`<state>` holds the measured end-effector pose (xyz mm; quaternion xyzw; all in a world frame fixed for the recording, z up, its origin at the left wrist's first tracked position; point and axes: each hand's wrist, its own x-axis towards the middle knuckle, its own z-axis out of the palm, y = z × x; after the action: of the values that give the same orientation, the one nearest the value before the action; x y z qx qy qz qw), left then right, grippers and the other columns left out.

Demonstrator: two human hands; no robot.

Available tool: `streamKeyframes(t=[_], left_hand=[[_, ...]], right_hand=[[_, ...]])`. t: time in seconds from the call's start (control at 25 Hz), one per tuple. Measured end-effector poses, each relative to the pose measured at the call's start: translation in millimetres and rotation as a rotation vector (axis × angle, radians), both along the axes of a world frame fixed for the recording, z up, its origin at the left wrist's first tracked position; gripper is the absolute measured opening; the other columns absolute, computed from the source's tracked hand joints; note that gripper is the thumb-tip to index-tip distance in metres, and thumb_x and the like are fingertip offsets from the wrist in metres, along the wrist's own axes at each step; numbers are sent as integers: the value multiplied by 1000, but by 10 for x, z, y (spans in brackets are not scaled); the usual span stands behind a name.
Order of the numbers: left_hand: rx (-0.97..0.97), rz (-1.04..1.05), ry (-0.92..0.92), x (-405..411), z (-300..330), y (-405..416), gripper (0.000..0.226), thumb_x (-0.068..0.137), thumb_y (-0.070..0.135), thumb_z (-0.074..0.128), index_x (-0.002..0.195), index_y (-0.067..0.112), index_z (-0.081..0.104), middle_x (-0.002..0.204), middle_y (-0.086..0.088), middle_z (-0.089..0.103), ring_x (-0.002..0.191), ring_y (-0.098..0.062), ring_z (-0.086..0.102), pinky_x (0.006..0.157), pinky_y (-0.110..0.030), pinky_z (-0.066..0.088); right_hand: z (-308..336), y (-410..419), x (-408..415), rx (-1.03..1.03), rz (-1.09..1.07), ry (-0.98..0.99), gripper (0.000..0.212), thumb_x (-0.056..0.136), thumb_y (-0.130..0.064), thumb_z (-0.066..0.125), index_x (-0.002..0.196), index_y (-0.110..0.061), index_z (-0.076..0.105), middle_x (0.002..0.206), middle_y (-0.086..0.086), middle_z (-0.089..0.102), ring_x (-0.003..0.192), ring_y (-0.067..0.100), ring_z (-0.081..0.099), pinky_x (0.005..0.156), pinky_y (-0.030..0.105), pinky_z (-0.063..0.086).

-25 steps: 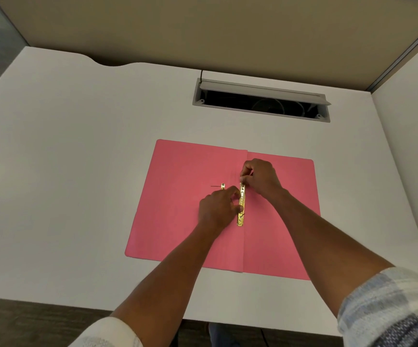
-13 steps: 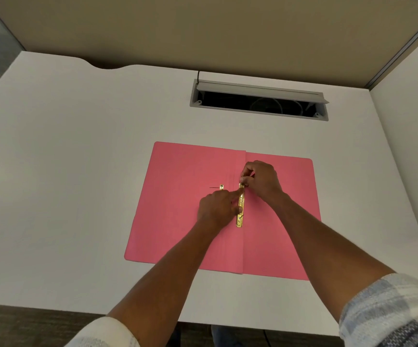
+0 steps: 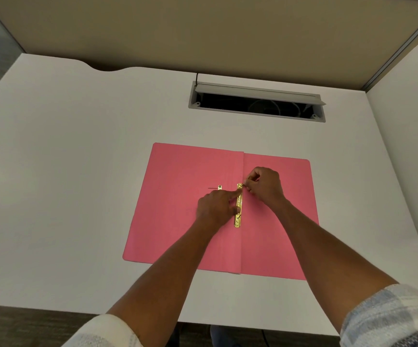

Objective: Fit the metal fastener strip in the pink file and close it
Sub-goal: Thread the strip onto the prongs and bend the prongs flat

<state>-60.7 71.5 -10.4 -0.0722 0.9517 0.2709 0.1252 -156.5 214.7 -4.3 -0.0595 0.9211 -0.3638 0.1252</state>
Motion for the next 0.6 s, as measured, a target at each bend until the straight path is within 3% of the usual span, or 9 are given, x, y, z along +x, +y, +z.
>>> streamKeyframes(t=[0.32,0.6], left_hand=[[8,16,2,11,3,12,49,85,44,66,132,51,53,103,4,71,92,-23,66,71,-31,44],[12,17,-3,7,-3,-7,50,84,44,64,131,54,52,103,5,70,93,-22,65,69,-29,41]], right_hand=[[66,-71,-101,35,12,-101,8,81,-6,76,81,-6,68,72,8,73,59,14,69,68,38,62],[110,-162,-214,101,96,-135,15,77,-4,77,72,-14,67,67,0,71,54,12,67,63,36,62]])
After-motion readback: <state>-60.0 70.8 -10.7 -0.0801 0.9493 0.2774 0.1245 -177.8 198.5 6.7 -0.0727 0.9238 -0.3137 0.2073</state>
